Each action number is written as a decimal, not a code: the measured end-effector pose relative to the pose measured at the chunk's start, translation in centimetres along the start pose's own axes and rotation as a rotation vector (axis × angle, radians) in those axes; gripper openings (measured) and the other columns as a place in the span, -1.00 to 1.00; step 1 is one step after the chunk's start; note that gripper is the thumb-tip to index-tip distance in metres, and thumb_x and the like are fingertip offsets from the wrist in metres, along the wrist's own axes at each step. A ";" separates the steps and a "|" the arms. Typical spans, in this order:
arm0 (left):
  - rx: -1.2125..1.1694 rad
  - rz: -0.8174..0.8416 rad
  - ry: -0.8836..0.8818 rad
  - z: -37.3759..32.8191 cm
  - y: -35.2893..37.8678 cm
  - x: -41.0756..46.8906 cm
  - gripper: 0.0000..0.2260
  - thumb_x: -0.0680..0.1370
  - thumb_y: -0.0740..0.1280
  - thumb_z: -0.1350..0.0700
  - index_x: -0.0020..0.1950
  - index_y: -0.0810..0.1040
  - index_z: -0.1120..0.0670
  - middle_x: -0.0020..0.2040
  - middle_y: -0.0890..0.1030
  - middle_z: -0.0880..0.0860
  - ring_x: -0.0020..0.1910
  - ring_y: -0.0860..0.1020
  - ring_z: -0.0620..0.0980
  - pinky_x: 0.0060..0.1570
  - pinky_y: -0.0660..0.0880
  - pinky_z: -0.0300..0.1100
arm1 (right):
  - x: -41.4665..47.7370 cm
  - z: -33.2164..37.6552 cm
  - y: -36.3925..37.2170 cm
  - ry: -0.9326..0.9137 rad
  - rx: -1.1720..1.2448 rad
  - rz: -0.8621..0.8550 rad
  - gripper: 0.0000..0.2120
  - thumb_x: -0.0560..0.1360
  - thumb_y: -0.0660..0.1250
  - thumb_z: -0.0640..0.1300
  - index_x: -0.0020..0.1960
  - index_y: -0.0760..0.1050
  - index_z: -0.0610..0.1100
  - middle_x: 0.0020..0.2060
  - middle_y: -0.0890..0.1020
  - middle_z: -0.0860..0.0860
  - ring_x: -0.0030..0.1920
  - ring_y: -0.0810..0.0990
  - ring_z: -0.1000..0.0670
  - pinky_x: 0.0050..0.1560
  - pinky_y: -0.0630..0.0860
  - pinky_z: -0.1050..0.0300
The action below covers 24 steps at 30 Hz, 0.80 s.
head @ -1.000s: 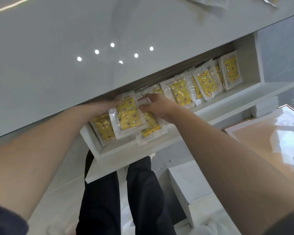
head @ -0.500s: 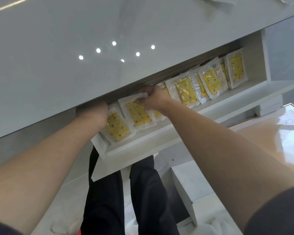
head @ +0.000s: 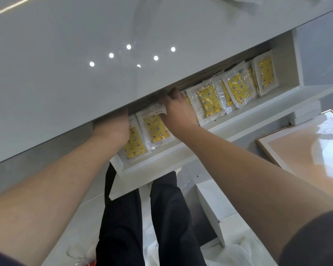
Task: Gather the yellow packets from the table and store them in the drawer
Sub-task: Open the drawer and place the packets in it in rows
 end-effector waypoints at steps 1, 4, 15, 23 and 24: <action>-0.024 0.051 0.027 -0.7 -0.2 -0.6 -0.81 0.55 0.27 0.14 0.15 0.41 0.10 -0.04 0.49 0.09 -0.05 0.53 0.10 -0.25 0.40 -0.15 | -0.5 -0.2 -1.0 0.005 0.017 -0.014 -0.70 0.52 0.36 -0.10 0.25 0.49 -0.06 0.24 0.45 -0.07 0.25 0.43 -0.09 0.03 0.56 0.06; -0.052 0.207 0.162 -3.0 -1.6 -2.5 -0.85 0.54 0.26 0.12 0.09 0.45 0.08 -0.04 0.52 0.05 -0.09 0.53 0.04 -0.19 0.50 -0.13 | -2.3 -0.9 -4.6 0.015 0.059 -0.017 -0.79 0.56 0.27 -0.12 0.18 0.51 -0.08 0.17 0.49 -0.02 0.14 0.49 -0.04 -0.18 0.44 0.15; -0.142 -0.101 0.435 -11.9 -17.2 -2.7 -0.85 0.58 0.17 0.12 0.03 0.52 0.07 -0.07 0.57 0.03 -0.13 0.53 0.05 -0.13 0.53 -0.03 | -1.5 -6.6 -19.0 0.257 0.272 -0.215 -0.81 0.58 0.17 -0.14 0.13 0.50 -0.06 -0.04 0.55 0.08 -0.19 0.49 0.09 -0.28 0.37 0.22; -0.274 -0.492 0.122 -16.1 -25.8 4.2 -0.54 0.50 0.36 -0.07 0.29 0.37 0.13 0.21 0.41 0.13 0.15 0.43 0.13 0.02 0.45 0.00 | 5.6 -12.0 -23.8 0.445 0.542 -0.383 -0.75 0.55 0.29 -0.07 0.20 0.40 -0.06 0.08 0.49 0.03 0.02 0.49 0.03 -0.08 0.44 0.13; -0.322 -0.492 0.044 -16.4 -26.4 5.1 -0.44 0.47 0.39 -0.14 0.32 0.33 0.13 0.24 0.39 0.15 0.20 0.41 0.15 0.07 0.44 0.03 | 6.2 -12.6 -24.0 0.502 0.582 -0.355 -0.72 0.54 0.30 -0.04 0.21 0.37 -0.07 0.07 0.50 0.01 -0.01 0.51 0.00 -0.10 0.47 0.08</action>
Point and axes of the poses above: each hand's wrist, its own x-axis towards the middle knuckle, its own y-axis out of the palm, z = x × y, the point moved 6 cm from there along x, towards the middle knuckle
